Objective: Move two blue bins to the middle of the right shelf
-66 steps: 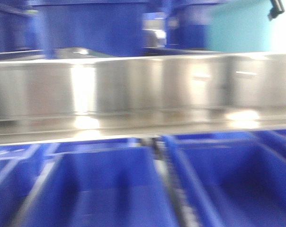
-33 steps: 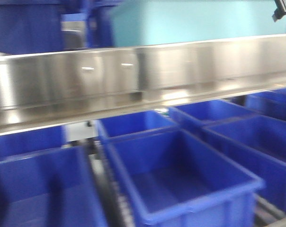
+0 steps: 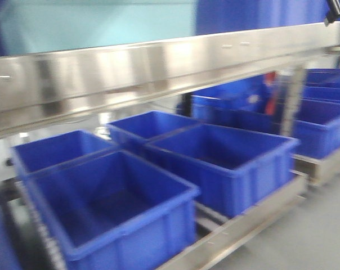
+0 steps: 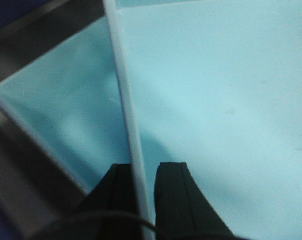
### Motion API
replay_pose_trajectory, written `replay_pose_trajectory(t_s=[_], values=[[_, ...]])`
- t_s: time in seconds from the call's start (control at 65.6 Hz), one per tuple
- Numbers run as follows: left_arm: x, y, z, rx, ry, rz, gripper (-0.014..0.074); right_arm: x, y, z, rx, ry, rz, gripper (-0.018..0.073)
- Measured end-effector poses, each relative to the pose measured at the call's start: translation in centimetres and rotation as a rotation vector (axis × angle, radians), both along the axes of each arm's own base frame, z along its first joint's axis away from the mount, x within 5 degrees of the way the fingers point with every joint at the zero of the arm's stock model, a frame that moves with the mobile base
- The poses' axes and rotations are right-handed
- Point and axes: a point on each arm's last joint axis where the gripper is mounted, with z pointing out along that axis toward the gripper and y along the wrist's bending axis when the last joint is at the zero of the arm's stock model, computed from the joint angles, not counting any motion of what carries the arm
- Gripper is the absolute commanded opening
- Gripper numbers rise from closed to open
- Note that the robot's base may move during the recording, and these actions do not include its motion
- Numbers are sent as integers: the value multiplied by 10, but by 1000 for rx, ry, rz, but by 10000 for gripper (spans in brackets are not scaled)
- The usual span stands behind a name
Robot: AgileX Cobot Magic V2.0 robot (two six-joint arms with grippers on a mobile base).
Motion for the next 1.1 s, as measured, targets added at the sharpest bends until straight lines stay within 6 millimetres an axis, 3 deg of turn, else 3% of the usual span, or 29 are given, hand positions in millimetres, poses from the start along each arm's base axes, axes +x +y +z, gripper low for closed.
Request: replay_pose_trajectory(t_s=[1.098], values=[[0, 0, 0, 0, 0, 0, -111, 0, -1, 0, 0, 0, -2, -153]])
